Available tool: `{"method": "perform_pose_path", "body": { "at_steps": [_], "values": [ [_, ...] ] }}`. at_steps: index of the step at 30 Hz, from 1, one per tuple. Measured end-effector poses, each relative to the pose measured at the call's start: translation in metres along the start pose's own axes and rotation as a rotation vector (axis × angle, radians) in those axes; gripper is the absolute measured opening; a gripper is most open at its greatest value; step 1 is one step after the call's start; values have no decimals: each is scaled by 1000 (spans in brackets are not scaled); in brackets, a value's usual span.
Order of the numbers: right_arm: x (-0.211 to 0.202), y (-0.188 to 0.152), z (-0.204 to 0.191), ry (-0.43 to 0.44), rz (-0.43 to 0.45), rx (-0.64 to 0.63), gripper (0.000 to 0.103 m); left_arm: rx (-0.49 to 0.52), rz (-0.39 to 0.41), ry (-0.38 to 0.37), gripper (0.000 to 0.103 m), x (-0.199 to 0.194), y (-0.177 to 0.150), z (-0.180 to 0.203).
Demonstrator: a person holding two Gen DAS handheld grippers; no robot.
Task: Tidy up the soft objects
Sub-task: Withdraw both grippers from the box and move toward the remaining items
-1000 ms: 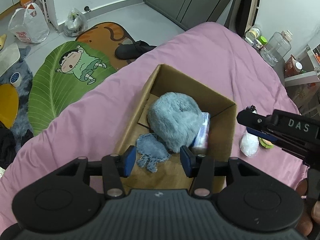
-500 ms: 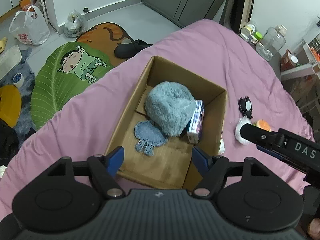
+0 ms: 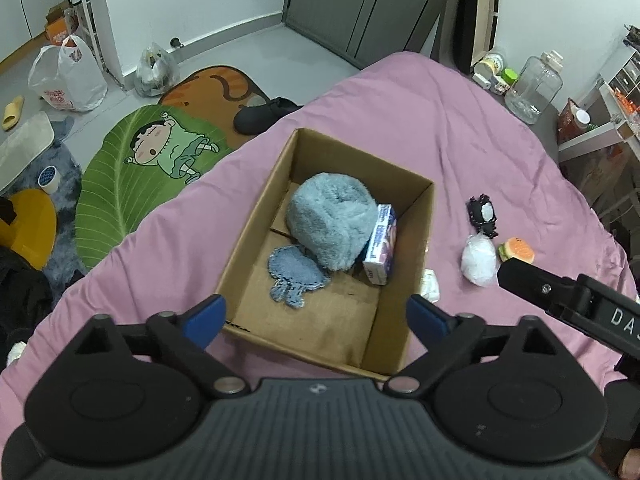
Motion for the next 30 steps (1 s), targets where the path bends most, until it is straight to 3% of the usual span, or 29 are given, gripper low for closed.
{"method": "perform_pose_path", "body": {
  "at_steps": [10, 20, 30],
  "values": [
    [-18, -1, 16, -13, 57, -13, 103, 15, 30, 19, 103, -9, -6, 19],
    [-28, -5, 43, -7, 44, -37, 103, 33, 69, 38, 103, -13, -9, 42],
    [-35, -1, 76, -11, 33, -55, 103, 52, 38, 78, 103, -5, -14, 71]
  ]
}}
Point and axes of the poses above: each gripper's, at about its wrist camera, not at the fingertips, and x roughly the way its jaws point, z to its right, y to its top, the point moved 3 cm from there along x, roughly the way its jaws point, and after that the axes turned 6 degrees about -z, right-handed, at the moved point
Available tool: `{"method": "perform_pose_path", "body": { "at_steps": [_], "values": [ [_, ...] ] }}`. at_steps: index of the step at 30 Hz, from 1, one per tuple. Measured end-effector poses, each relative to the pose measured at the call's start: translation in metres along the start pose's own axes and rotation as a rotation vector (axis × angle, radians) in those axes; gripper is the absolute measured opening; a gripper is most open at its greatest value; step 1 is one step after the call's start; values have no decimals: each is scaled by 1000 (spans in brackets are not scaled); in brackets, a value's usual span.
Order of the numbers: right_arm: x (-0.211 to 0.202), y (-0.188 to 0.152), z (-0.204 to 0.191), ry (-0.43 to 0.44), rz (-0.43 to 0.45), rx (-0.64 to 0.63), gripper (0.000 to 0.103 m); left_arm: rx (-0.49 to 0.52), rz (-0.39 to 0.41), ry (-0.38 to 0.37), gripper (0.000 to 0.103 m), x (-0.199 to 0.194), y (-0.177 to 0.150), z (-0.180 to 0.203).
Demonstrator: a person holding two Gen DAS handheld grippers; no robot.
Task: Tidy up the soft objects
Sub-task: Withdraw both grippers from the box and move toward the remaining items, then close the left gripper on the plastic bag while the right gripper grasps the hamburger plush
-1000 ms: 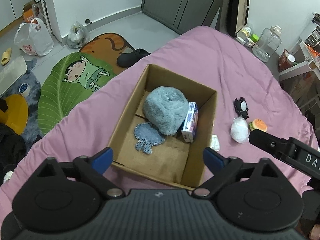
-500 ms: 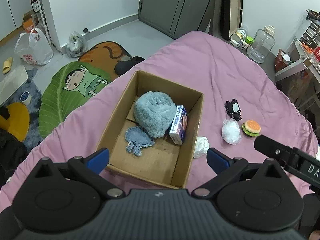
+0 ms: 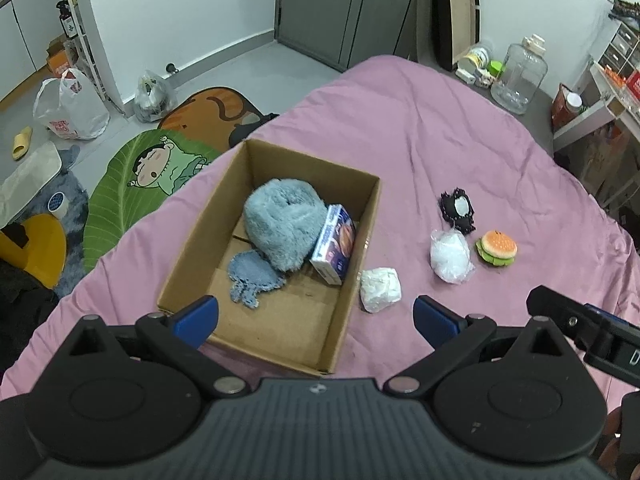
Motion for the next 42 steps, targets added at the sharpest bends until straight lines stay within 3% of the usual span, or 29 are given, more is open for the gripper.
{"method": "perform_pose_path", "body": {
  "at_steps": [8, 24, 28, 34, 42],
  "values": [
    [2, 4, 31, -7, 1, 29, 100, -5, 11, 0, 102, 4, 1, 22],
    [25, 16, 84, 4, -43, 112, 72, 15, 34, -56, 96, 27, 13, 75],
    [36, 23, 95, 6, -56, 116, 72, 20, 27, -71, 89, 41, 17, 88],
    [60, 34, 111, 19, -91, 144, 61, 26, -10, -98, 71, 68, 22, 106],
    [93, 47, 129, 20, -140, 167, 58, 21, -57, -104, 61, 107, 34, 121]
  ]
}}
Point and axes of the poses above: each gripper's, at about its wrist camera, not at the fingertips, and x roughly the way its jaws point, z to its right, y to its top, the point moved 3 cm from there along x, roughly the way its jaws point, and after that the axes turned 6 degrees about -z, right-handed, at the moved point
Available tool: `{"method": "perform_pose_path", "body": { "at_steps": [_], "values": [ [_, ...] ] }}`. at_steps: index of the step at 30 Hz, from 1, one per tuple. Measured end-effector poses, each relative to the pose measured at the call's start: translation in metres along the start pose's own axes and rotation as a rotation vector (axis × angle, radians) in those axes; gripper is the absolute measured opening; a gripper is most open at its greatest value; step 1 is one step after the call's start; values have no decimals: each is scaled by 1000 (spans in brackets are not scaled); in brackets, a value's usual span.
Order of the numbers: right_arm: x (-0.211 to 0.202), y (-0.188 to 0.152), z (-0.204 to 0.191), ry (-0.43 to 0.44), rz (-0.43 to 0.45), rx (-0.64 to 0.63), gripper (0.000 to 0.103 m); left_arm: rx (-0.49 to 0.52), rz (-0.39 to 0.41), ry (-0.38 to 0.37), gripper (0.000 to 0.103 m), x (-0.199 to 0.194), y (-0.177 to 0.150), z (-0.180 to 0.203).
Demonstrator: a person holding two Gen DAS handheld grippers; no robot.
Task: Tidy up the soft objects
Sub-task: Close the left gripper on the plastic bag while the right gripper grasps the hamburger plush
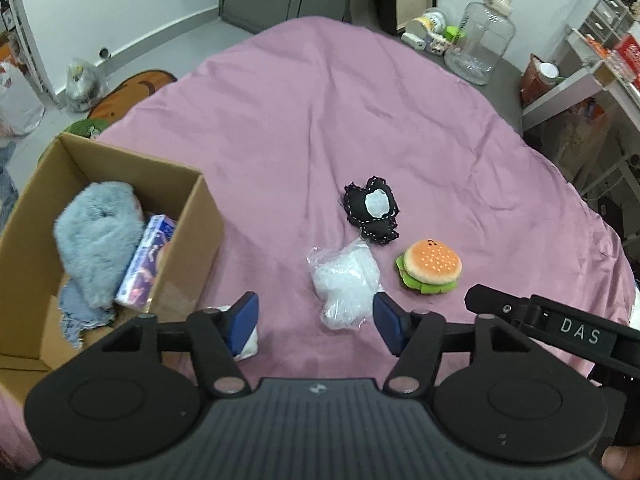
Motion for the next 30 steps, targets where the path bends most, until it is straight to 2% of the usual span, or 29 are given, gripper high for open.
{"method": "perform_pose_path", "body": {
  "at_steps": [7, 12, 17, 22, 24, 26, 30],
  "values": [
    [26, 16, 10, -1, -39, 11, 58, -8, -40, -3, 60, 30, 9, 6],
    [44, 26, 16, 4, -71, 13, 53, -4, -60, 0, 60, 49, 16, 11],
    [56, 33, 17, 13, -95, 9, 52, -8, -78, -7, 60, 66, 19, 13],
    [67, 38, 20, 30, -124, 16, 45, -11, -89, -36, 55, 83, 20, 17],
    [72, 39, 18, 42, -138, 16, 38, -22, -86, -63, 52, 90, 20, 18],
    [74, 40, 13, 43, -145, 0, 36, -31, -86, -74, 42, 91, 22, 18],
    [67, 42, 10, 41, -142, -17, 26, -24, -95, -72, 35, 84, 23, 19]
  ]
}}
Point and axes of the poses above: each gripper's, at about its wrist camera, not at the fingertips, and x roughly the way its jaws point, z to its right, y to its top, the point moved 3 cm from there along x, roughly the way its jaws point, and after that the axes turned 6 degrees about -z, right-handed, at the moved point
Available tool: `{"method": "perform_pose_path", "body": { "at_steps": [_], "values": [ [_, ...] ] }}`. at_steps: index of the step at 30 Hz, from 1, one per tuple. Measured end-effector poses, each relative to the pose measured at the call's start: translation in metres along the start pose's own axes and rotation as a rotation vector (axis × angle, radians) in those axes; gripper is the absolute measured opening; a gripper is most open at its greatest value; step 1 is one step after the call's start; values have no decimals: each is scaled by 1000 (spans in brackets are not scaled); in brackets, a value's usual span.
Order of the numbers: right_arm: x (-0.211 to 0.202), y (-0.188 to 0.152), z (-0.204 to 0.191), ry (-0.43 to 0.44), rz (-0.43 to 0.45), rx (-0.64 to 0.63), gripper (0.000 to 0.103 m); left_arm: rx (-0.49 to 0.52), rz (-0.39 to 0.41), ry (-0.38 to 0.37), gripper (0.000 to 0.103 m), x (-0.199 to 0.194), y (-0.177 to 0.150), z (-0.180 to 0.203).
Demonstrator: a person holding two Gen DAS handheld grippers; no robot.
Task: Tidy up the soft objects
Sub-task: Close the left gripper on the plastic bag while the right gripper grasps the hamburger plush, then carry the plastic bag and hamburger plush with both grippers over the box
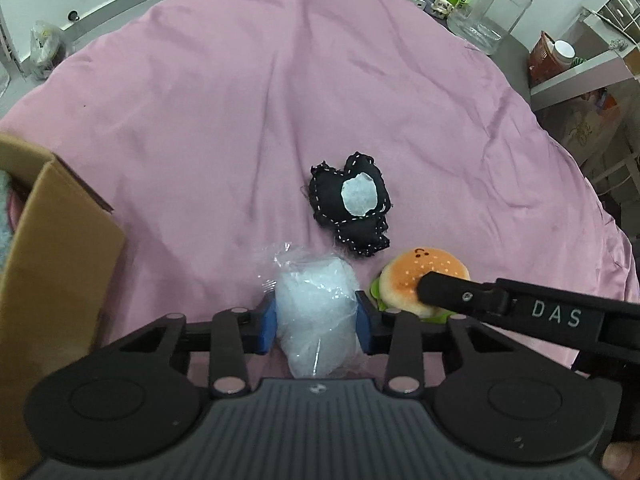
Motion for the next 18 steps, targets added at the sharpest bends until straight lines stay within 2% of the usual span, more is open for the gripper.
{"method": "perform_pose_path", "body": {
  "at_steps": [4, 18],
  "values": [
    [-12, -5, 0, -21, 16, 6, 23, -26, 7, 4, 33, -13, -3, -6],
    [-72, -47, -26, -45, 111, 12, 22, 48, 96, -32, 33, -81, -31, -5]
  ]
}}
Point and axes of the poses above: each gripper's, at about its wrist camera, not at the fingertips, and x roughly the way its jaws point, z to its right, y to its top, the point moved 3 cm from there along x, roughly the way its jaws point, and after that the axes turned 6 degrees about -z, right-handed, at the moved point
